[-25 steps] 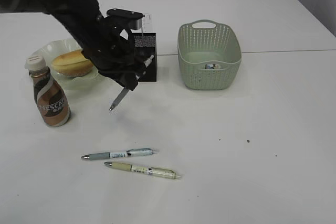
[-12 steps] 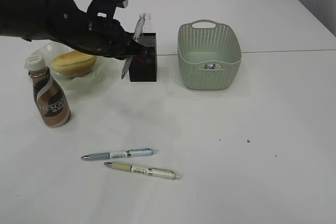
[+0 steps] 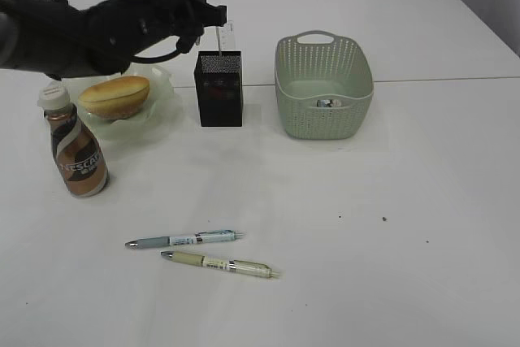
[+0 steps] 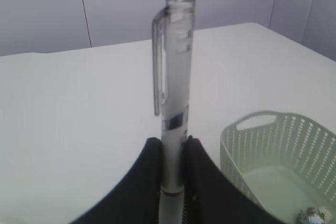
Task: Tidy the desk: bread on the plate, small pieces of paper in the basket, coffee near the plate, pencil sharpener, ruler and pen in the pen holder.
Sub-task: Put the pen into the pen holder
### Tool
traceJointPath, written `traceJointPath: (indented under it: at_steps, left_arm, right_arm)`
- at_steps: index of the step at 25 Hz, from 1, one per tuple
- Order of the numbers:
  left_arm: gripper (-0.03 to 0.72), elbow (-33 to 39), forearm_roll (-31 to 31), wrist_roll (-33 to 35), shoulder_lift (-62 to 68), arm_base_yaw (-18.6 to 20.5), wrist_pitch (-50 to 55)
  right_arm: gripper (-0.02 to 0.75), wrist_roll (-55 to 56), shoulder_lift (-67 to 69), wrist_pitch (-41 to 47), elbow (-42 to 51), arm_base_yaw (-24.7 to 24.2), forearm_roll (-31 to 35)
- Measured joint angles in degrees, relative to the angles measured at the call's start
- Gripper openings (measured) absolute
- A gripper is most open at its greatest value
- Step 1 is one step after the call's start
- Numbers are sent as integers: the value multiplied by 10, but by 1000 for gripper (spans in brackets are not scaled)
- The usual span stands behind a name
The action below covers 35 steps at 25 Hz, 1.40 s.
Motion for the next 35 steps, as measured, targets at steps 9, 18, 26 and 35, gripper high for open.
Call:
traceJointPath:
  at_steps: [9,18,26,35]
  left_arm:
    - [65,-55,-1,-24,92,0,-71]
    - [65,-112,1,-25,145,0,-65]
    - [67,-121,1,-30,174,0,-72]
    - [125,-123,1,-33,176,0,-62]
  right_arm:
    - [299,0,0,0,0,0,-2]
    - [299,0,0,-4,0,0,-10]
    - [299,0,0,-15,0,0,-15]
    - [299,0,0,-21,0,0,-20]
